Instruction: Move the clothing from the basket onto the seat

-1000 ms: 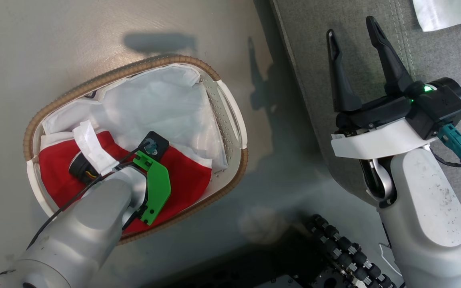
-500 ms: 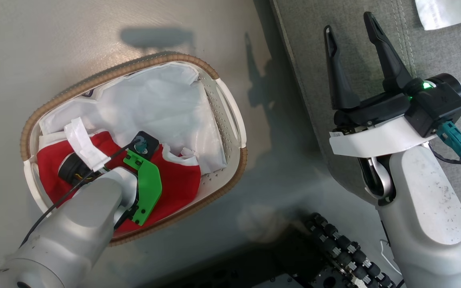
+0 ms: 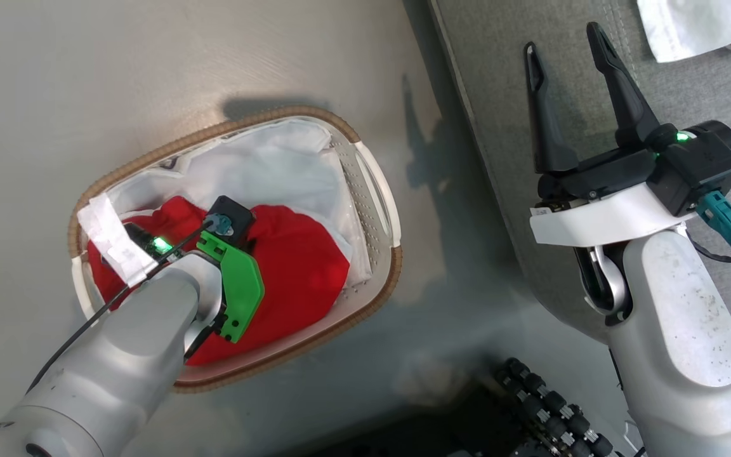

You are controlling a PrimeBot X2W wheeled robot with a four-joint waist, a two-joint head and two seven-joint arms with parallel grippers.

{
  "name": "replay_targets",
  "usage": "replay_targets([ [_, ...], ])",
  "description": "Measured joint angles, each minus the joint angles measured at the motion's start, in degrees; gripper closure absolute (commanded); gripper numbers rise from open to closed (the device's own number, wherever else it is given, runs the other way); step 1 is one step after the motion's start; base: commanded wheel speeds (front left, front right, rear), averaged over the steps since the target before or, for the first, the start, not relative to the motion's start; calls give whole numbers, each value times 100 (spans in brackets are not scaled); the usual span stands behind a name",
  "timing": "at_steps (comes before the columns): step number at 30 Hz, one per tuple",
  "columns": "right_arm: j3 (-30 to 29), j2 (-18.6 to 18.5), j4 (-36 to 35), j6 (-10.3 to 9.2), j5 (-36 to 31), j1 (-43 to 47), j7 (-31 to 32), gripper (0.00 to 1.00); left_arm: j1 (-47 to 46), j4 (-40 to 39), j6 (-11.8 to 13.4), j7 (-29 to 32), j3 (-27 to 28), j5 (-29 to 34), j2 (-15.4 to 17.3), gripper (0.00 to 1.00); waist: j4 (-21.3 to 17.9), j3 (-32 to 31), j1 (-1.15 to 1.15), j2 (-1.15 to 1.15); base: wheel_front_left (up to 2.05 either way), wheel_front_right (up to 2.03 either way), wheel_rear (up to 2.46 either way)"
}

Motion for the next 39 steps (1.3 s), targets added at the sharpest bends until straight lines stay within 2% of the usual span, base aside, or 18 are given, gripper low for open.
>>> replay_targets([
  [15, -282, 1, 201, 0, -321, 344, 0, 0, 214, -198, 18, -1365, 46, -4, -227, 100, 328, -846, 0, 0, 0, 0, 0],
  [24, -491, 3, 330, 0, -525, 705, 0, 0, 571, -742, 294, -1646, 324, 66, -280, 100, 560, -1497, 0, 0, 0, 0, 0],
  [32, -694, 2, 464, 0, -692, 1132, 0, 0, 1225, -2101, 683, -1668, 1244, 554, -84, 100, 787, -2166, 0, 0, 0, 0, 0],
  [39, -757, 2, 592, 0, -779, 1509, 0, 0, 1781, -3053, 843, -1668, 1981, 1127, 126, 100, 976, -2827, -1, 0, 0, 0, 0],
])
